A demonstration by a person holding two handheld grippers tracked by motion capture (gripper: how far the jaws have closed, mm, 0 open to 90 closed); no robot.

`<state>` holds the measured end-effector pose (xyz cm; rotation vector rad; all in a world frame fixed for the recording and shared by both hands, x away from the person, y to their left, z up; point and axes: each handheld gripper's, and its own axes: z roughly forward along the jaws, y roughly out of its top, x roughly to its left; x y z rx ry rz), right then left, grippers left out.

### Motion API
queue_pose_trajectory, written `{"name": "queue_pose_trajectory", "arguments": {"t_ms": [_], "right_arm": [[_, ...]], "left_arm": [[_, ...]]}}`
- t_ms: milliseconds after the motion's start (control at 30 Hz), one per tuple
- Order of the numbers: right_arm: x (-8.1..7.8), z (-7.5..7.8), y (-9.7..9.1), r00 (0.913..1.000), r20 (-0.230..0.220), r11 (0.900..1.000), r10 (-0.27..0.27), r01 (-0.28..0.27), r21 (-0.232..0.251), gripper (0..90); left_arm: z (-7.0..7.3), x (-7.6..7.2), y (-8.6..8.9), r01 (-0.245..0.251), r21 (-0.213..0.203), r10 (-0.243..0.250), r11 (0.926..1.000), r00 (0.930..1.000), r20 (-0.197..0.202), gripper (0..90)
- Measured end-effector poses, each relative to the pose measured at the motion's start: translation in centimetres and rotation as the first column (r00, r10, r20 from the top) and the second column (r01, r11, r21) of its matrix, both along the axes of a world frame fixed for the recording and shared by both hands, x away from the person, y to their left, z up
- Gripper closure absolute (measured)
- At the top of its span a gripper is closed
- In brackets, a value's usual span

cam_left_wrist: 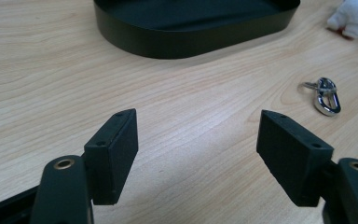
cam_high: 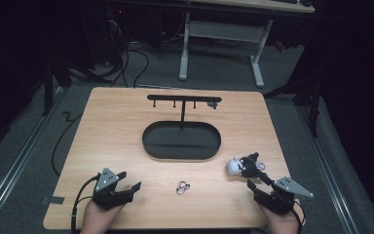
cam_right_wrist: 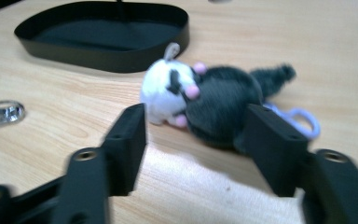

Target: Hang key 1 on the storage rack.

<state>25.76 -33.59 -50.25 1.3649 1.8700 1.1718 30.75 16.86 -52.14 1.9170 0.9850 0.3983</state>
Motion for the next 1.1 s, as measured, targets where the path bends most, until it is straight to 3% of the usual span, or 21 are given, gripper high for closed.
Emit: {"name": "queue_pose_trajectory", "arguments": {"t_ms": [133, 200, 367, 600, 633, 700, 800, 867, 1100], "right_arm": [[0.0, -0.1, 0.2, 0.9996, -0.027, 0.9998, 0.001, -0.002, -0.02, 47.0], [0.2, -0.1, 0.1, 0.9986, -0.053, 0.9999, 0.003, -0.003, -0.01, 46.8], [0.5, -0.4, -0.1, 0.9952, -0.098, 0.9999, 0.002, -0.003, -0.013, 49.4], [0.9, -0.7, -0.1, 0.9943, -0.106, 0.9995, 0.012, -0.015, -0.026, 52.4], [0.9, -0.8, 0.1, 0.9943, -0.106, 0.999, 0.008, -0.012, -0.043, 58.5], [0.9, -0.8, 0.2, 0.9944, -0.106, 0.9987, 0.003, -0.008, -0.049, 60.7], [1.0, -0.7, 0.1, 0.9948, -0.102, 0.9998, 0.004, -0.006, -0.018, 72.9], [1.0, -0.6, 0.1, 0.9959, -0.09, 0.9994, 0.009, -0.012, -0.033, 76.0], [1.8, -0.6, -0.3, 0.9899, -0.133, 0.9984, -0.05, 0.045, -0.035, 88.6]], "left_arm": [[0.1, -0.2, -0.6, -0.004, 0.034, 0.003, 0.9994, 0.9997, 0.026, 25.6], [0.2, -0.2, -0.8, -0.003, 0.027, 0.002, 0.9996, 0.9993, 0.036, 24.1], [0.0, -0.1, -0.7, -0.001, 0.032, 0.0, 0.9995, 0.9996, 0.027, 24.3], [-0.4, 0.1, -0.8, -0.004, 0.045, 0.003, 0.999, 0.9998, 0.019, 24.3], [-0.5, 0.0, -0.9, -0.005, 0.049, 0.004, 0.9988, 0.9998, 0.021, 24.1], [-0.5, 0.0, -0.9, -0.005, 0.047, 0.004, 0.9989, 0.9998, 0.021, 24.1], [-0.6, -0.1, -0.9, 0.0, 0.051, -0.001, 0.9987, 0.9999, 0.016, 24.1], [-0.7, -0.2, -0.8, 0.002, 0.053, -0.003, 0.9986, 0.9999, 0.015, 24.0], [-0.7, -0.3, -0.6, -0.005, 0.054, 0.004, 0.9985, 0.9999, 0.014, 24.1]]}}
